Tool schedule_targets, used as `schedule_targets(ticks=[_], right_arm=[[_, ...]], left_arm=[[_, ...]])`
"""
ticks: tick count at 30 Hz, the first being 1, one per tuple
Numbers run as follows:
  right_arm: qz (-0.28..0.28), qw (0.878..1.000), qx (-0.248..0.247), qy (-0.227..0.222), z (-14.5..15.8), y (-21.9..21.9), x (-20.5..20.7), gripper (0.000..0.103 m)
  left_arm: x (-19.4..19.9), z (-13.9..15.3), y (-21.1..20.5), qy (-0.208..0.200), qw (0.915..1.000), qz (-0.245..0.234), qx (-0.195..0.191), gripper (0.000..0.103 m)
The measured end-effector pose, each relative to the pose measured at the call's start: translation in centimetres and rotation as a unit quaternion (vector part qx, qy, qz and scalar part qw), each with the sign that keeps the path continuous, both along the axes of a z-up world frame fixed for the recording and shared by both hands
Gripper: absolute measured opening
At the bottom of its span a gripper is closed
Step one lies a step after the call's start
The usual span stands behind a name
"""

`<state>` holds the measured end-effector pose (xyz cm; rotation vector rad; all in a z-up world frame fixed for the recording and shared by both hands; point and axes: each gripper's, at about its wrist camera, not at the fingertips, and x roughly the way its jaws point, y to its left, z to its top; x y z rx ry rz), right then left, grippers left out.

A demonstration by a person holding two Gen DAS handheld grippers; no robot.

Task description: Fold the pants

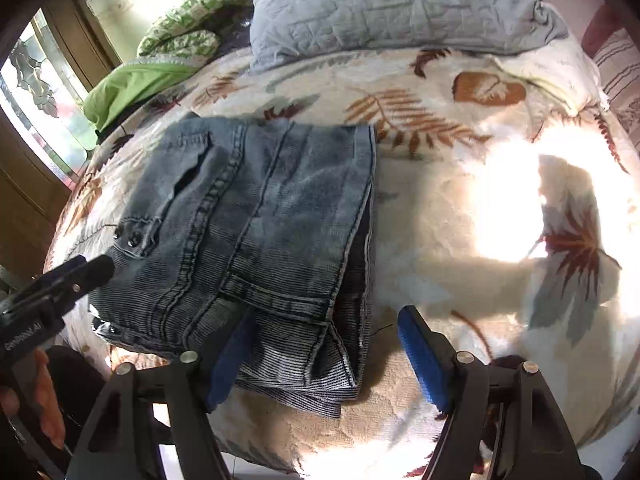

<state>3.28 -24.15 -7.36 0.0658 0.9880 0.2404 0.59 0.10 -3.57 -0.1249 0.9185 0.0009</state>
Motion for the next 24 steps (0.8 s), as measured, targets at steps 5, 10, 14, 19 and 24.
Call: schedule_targets(ticks=[5,10,14,19,24], right_arm=[[-0.010,0.997,0.009,-0.075,4.1,-0.6,-3.7,0.077],[-0.025,0.991,0.004,-0.128,5.4,-0.5,-7.2,0.077],[-0.027,0.989,0.004,-0.143,5.7,-0.2,-8.3,0.078],[-0.033,0.989,0.018,-0.141,6.1,-0.9,-8.6,0.078],[-0.030,0.989,0.025,-0.140,6.4,-1.1,-8.9,0.078]], left_arm=[[-1.6,1.4,-0.3,-0.031,0.9993,-0.003,-0.022,0.080],[-3.7,3.2,-0.8,-0.077,0.9970,-0.010,-0.004,0.087],[-5.0,4.4,-1.2,-0.112,0.9929,-0.005,0.040,0.096],[-5.1,5.1,-1.6,-0.111,0.9928,-0.008,0.045,0.096],[-4.8,5.0,-1.8,-0.097,0.9950,-0.010,0.025,0.098]])
